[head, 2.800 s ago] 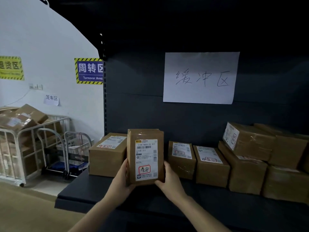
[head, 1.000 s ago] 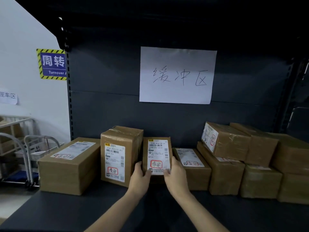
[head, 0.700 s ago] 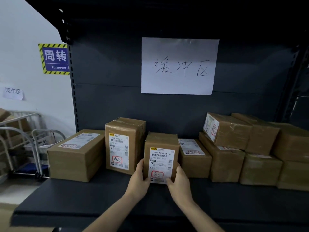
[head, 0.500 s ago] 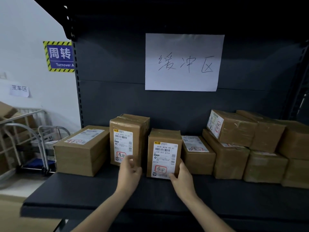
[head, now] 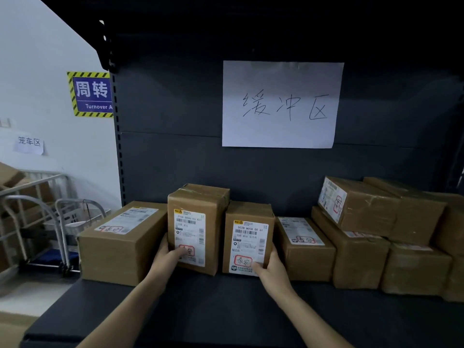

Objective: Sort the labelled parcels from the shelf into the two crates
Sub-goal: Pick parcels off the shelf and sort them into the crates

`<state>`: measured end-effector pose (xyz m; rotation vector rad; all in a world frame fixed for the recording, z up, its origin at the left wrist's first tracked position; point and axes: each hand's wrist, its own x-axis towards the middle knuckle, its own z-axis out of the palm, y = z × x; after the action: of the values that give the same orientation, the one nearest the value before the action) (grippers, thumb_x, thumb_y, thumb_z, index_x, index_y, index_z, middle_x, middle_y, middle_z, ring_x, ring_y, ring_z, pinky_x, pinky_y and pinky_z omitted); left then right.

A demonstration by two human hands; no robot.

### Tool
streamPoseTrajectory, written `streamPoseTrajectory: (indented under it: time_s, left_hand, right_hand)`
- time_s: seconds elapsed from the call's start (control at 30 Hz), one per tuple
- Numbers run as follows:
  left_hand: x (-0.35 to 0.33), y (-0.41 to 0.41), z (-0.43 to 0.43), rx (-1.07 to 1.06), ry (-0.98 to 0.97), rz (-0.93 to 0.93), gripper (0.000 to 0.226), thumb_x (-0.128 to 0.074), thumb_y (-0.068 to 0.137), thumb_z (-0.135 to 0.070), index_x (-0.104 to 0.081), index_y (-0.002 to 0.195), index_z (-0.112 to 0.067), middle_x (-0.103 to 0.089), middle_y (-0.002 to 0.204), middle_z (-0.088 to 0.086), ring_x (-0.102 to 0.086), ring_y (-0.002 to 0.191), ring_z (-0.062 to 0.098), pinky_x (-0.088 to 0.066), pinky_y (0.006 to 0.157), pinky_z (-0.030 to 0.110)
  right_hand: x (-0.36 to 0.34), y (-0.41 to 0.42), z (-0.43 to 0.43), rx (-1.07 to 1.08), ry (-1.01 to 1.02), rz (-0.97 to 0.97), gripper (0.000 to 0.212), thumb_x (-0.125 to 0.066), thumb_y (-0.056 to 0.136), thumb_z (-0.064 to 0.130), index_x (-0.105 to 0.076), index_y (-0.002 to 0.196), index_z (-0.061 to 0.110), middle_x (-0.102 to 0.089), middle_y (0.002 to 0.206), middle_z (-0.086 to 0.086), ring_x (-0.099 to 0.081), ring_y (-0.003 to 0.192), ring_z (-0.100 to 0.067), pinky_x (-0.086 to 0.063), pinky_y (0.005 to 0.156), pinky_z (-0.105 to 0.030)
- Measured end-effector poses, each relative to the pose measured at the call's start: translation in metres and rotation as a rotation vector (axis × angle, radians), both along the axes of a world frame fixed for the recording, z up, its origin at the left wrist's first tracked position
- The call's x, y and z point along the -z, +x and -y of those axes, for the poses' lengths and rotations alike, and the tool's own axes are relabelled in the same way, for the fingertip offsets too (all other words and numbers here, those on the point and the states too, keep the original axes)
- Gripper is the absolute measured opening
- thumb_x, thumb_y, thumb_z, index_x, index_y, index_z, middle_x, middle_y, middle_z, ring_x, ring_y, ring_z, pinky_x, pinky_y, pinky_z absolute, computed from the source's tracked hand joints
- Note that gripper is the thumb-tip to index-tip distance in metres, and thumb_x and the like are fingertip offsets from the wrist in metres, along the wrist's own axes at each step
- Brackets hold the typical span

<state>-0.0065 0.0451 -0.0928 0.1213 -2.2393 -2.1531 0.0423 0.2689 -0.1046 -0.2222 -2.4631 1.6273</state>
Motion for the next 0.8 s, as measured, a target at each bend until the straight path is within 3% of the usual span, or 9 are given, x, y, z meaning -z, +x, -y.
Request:
streamPoseTrajectory:
  time_s: [0.17,0.3,0.37,0.43,0.53,0.6,0.67,0.73,0.8]
  left_hand:
    - [0.001,-0.003,-0.004,-0.006,0.099,0.001,0.050,-0.062,0.082,-0.007,-0.045,0.128,-0.015,-0.062,0.106,0.003,-0.059,0.094,0.020,-0.045,0.086,0.036]
    - [-0.003,0.010,-0.004,-0.031,0.083,-0.081,0.041,-0.063,0.083,-0.011,-0.046,0.120,-0.018,-0.061,0.098,-0.001,-0.059,0.084,0.012,-0.044,0.065,0.025]
    - [-0.009,0.017,0.000,-0.025,0.035,-0.127,0.041,-0.066,0.083,-0.015,-0.046,0.119,-0.019,-0.063,0.103,-0.001,-0.061,0.087,0.012,-0.046,0.067,0.024]
    - [-0.015,0.023,0.005,-0.019,-0.012,-0.175,0.046,-0.068,0.082,-0.020,-0.047,0.123,-0.018,-0.064,0.108,0.000,-0.063,0.094,0.015,-0.051,0.078,0.031]
    - [-0.026,0.036,0.010,-0.043,-0.059,-0.247,0.052,-0.069,0.081,-0.025,-0.048,0.128,-0.018,-0.065,0.110,-0.003,-0.062,0.100,0.015,-0.049,0.091,0.036]
    - [-0.031,0.048,0.011,-0.051,-0.063,-0.278,0.053,-0.071,0.080,-0.025,-0.049,0.127,-0.017,-0.065,0.105,-0.006,-0.062,0.097,0.010,-0.048,0.084,0.027]
    - [-0.033,0.060,0.013,-0.048,-0.039,-0.289,0.061,-0.076,0.074,-0.029,-0.050,0.127,-0.015,-0.066,0.105,-0.006,-0.063,0.095,0.011,-0.048,0.077,0.023]
    - [-0.033,0.072,0.013,-0.042,-0.006,-0.286,0.070,-0.076,0.066,-0.035,-0.050,0.128,-0.016,-0.067,0.108,-0.003,-0.064,0.097,0.014,-0.050,0.077,0.024]
    - [-0.033,0.086,0.013,-0.045,0.016,-0.294,0.064,-0.077,0.073,-0.029,-0.049,0.129,-0.016,-0.066,0.110,-0.001,-0.064,0.097,0.014,-0.051,0.074,0.023]
  right_hand:
    - [-0.004,-0.005,-0.005,-0.017,-0.132,0.020,0.058,-0.055,0.092,0.010,-0.029,0.144,0.018,-0.054,0.133,0.000,-0.049,0.124,-0.018,-0.038,0.103,-0.032]
    - [-0.006,0.004,-0.008,-0.057,-0.166,-0.008,0.049,-0.051,0.095,0.015,-0.034,0.141,0.021,-0.057,0.124,0.004,-0.053,0.115,-0.013,-0.042,0.090,-0.022]
    - [-0.008,0.009,-0.008,-0.081,-0.176,-0.037,0.044,-0.050,0.096,0.017,-0.037,0.137,0.022,-0.056,0.112,0.011,-0.054,0.105,-0.007,-0.044,0.077,-0.013]
    - [-0.012,0.014,-0.008,-0.094,-0.170,-0.063,0.041,-0.050,0.096,0.020,-0.040,0.135,0.024,-0.056,0.111,0.013,-0.054,0.098,-0.003,-0.043,0.068,-0.010]
    - [-0.016,0.021,-0.009,-0.096,-0.152,-0.092,0.043,-0.055,0.092,0.032,-0.042,0.134,0.030,-0.056,0.123,0.007,-0.056,0.102,-0.002,-0.046,0.084,-0.018]
    - [-0.016,0.026,-0.010,-0.087,-0.137,-0.105,0.044,-0.059,0.087,0.044,-0.044,0.129,0.039,-0.054,0.129,0.004,-0.056,0.109,-0.007,-0.044,0.101,-0.034]
    - [-0.018,0.031,-0.011,-0.089,-0.157,-0.115,0.046,-0.061,0.082,0.050,-0.047,0.125,0.042,-0.053,0.129,0.003,-0.056,0.111,-0.009,-0.043,0.103,-0.039]
    - [-0.025,0.038,-0.008,-0.112,-0.241,-0.147,0.040,-0.061,0.085,0.043,-0.051,0.123,0.037,-0.059,0.120,0.005,-0.058,0.104,-0.005,-0.048,0.089,-0.027]
    - [-0.034,0.047,-0.008,-0.153,-0.315,-0.177,0.029,-0.059,0.090,0.030,-0.051,0.117,0.034,-0.064,0.106,0.012,-0.059,0.094,0.002,-0.044,0.073,-0.016]
